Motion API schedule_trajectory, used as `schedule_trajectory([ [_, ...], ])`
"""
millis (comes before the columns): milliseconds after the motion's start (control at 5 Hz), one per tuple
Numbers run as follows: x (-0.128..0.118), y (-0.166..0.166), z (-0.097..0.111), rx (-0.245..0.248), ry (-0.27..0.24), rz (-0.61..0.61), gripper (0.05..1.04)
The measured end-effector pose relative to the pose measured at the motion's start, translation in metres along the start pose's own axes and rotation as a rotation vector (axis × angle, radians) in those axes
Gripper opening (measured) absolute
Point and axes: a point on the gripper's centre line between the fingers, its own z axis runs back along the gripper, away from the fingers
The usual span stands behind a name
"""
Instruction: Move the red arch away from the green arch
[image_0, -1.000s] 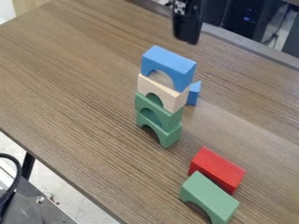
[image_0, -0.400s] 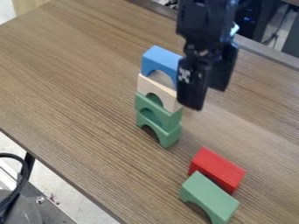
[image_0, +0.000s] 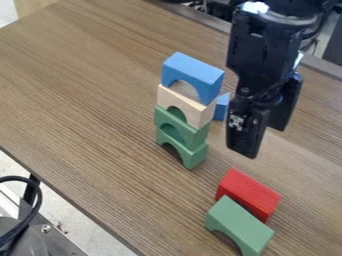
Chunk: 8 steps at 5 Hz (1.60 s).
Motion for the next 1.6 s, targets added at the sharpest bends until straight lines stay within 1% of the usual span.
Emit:
schedule_trajectory([
  [200,0.002,0.006,-0.028,-0.032,0.012,0.044,0.999],
  [400,0.000,0.007,-0.046,-0.092,0.003,0.051,0.998],
  [600,0.000,0.009,-0.047,-0.090,0.009,0.054,0.998],
  [800,0.007,0.023,-0.049,-0.051,0.007,0.078,0.999],
  [1000,0.015,0.035,-0.054,-0.027,0.006,0.100,0.998],
  [1200,0.016,0.035,-0.055,-0.033,0.008,0.103,0.998],
  [1400,0.012,0.028,-0.058,-0.043,0.020,0.095,0.999],
  [1600,0.007,0.020,-0.065,-0.029,0.038,0.072,0.999],
])
